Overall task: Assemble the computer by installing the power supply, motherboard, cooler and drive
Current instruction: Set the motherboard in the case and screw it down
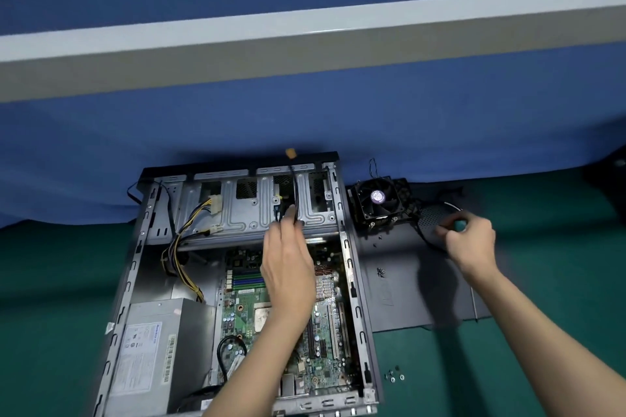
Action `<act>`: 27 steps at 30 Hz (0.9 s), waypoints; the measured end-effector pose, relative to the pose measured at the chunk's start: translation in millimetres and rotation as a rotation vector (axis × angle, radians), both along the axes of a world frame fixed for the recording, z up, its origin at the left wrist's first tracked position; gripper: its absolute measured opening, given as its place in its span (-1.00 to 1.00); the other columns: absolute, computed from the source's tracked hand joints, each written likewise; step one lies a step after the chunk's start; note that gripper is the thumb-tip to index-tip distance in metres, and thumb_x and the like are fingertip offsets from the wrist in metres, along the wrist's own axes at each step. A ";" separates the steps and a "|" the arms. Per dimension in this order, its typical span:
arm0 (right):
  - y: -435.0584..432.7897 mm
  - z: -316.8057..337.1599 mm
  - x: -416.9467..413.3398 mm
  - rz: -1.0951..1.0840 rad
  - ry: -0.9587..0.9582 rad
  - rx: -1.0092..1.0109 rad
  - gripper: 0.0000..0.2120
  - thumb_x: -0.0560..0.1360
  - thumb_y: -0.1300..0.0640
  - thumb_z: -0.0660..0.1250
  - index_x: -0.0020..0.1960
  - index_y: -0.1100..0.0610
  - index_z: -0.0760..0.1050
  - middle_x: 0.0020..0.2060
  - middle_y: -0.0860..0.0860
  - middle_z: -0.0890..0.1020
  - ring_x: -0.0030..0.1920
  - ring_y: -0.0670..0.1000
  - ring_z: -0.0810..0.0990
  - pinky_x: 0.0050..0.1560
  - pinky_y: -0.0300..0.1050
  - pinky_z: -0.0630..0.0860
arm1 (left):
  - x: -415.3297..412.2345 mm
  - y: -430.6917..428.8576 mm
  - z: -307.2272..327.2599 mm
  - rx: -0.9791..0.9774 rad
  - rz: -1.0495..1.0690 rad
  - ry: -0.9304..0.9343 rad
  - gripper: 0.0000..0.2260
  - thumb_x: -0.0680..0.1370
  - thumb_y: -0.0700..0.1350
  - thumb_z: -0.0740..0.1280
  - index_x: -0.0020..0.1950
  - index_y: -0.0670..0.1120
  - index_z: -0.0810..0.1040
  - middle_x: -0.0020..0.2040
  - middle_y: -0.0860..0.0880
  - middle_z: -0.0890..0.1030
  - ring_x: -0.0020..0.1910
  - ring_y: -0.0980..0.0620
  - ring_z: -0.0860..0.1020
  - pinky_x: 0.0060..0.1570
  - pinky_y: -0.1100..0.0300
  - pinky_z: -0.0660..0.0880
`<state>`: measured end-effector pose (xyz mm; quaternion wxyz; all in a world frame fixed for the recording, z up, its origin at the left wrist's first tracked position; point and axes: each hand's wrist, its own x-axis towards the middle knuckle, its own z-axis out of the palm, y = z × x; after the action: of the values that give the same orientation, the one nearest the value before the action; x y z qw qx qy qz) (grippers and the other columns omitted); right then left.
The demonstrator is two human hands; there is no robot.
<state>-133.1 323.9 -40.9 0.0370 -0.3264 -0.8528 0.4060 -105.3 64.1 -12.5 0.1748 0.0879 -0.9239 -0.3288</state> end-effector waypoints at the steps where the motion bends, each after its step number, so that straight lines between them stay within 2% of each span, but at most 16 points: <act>1: -4.0 -1.3 0.9 0.010 0.000 -0.007 -0.89 0.36 0.31 0.48 -0.23 0.18 0.56 -0.31 0.13 0.60 -0.21 0.13 0.54 -0.15 -0.16 0.38 | -0.8 -2.0 1.4 -0.033 0.000 0.008 -0.76 0.58 -0.24 0.27 0.23 -0.24 0.53 -0.15 -0.12 0.54 -0.19 -0.05 0.49 -0.29 0.15 0.34; 6: -19.0 -8.1 4.2 0.041 -0.023 -0.034 -0.85 0.38 0.31 0.48 -0.25 0.14 0.54 -0.30 0.11 0.60 -0.22 0.12 0.55 -0.17 -0.17 0.38 | 8.0 -5.9 4.7 -0.126 -0.123 0.059 -0.76 0.50 -0.21 0.35 0.15 -0.22 0.60 -0.28 -0.06 0.50 -0.33 0.04 0.42 -0.45 0.18 0.34; 10: -25.1 -10.4 7.3 0.068 -0.033 -0.040 -0.82 0.38 0.30 0.48 -0.27 0.10 0.52 -0.31 0.07 0.60 -0.22 0.11 0.55 -0.16 -0.14 0.43 | 16.0 -10.9 5.7 -0.276 -0.193 0.100 -0.75 0.44 -0.16 0.41 0.10 -0.17 0.66 -0.36 -0.02 0.42 -0.39 0.11 0.31 -0.51 0.30 0.16; 15: -33.7 -11.7 11.7 0.093 -0.034 -0.063 -0.83 0.40 0.29 0.47 -0.27 0.11 0.52 -0.34 0.05 0.58 -0.27 0.05 0.53 -0.21 -0.16 0.42 | 19.1 -19.3 4.6 -0.398 -0.262 0.080 -0.73 0.38 -0.21 0.53 0.07 -0.15 0.68 -0.41 -0.03 0.44 -0.47 0.06 0.39 -0.62 0.30 0.17; 20: -40.7 -10.1 15.1 0.108 -0.032 -0.079 -0.82 0.41 0.29 0.46 -0.27 0.10 0.51 -0.34 0.06 0.59 -0.24 0.09 0.55 -0.20 -0.14 0.46 | 13.2 -18.2 7.2 -0.417 -0.271 0.081 -0.76 0.38 -0.20 0.53 0.04 -0.15 0.68 -0.40 -0.04 0.49 -0.46 0.05 0.45 -0.60 0.30 0.20; 22: -44.6 -6.8 16.3 0.113 -0.015 -0.096 -0.83 0.41 0.29 0.46 -0.26 0.11 0.52 -0.34 0.05 0.59 -0.22 0.09 0.56 -0.17 -0.13 0.47 | 1.5 -12.5 15.8 -0.393 -0.236 -0.016 -0.79 0.50 -0.12 0.44 0.12 -0.08 0.65 -0.33 -0.06 0.55 -0.42 0.01 0.49 -0.55 0.26 0.26; 25: -50.3 2.0 17.5 0.118 0.033 -0.142 -0.85 0.40 0.32 0.46 -0.25 0.14 0.54 -0.33 0.05 0.61 -0.22 0.07 0.56 -0.15 -0.16 0.45 | -31.4 -3.9 21.7 -0.443 -0.187 -0.289 -0.68 0.63 0.09 0.15 0.34 0.06 0.48 -0.02 -0.07 0.55 -0.18 -0.08 0.59 -0.34 0.15 0.40; 27: -55.1 11.3 18.0 0.120 0.073 -0.199 -0.87 0.39 0.35 0.46 -0.23 0.18 0.55 -0.35 0.04 0.60 -0.28 -0.02 0.57 -0.19 -0.20 0.45 | -50.0 1.4 20.6 -0.339 -0.235 -0.402 -0.62 0.62 0.13 0.15 0.37 0.02 0.45 0.11 -0.07 0.51 -0.03 -0.11 0.59 -0.20 0.12 0.43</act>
<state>-115.1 268.9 -29.7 0.0108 -0.2617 -0.8244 0.5018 -155.3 65.6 8.1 -0.0387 0.0132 -0.9856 -0.1639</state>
